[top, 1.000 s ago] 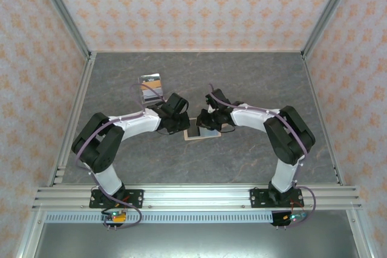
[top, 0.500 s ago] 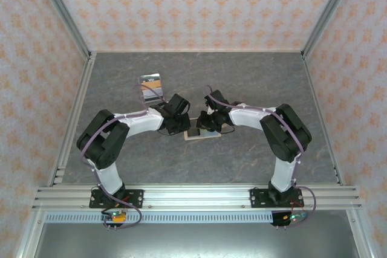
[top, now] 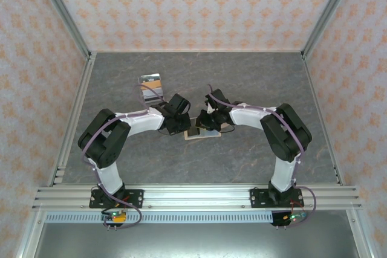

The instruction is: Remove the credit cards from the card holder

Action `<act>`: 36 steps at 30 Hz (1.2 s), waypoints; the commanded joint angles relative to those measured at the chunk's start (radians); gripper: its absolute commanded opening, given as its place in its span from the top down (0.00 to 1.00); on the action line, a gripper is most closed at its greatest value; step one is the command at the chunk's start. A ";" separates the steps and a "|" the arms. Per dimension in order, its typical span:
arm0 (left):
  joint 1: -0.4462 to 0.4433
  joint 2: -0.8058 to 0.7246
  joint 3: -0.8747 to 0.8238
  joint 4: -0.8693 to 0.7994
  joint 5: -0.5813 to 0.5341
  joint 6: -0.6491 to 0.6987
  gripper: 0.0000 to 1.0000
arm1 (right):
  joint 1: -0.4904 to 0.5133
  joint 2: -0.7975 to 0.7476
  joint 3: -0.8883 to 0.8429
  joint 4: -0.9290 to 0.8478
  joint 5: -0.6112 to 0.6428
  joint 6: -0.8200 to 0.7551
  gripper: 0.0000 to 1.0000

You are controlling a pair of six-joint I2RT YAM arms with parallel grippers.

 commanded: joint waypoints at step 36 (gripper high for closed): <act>-0.004 -0.077 0.034 -0.071 -0.027 0.075 0.88 | -0.044 -0.168 -0.150 0.083 0.151 0.006 1.00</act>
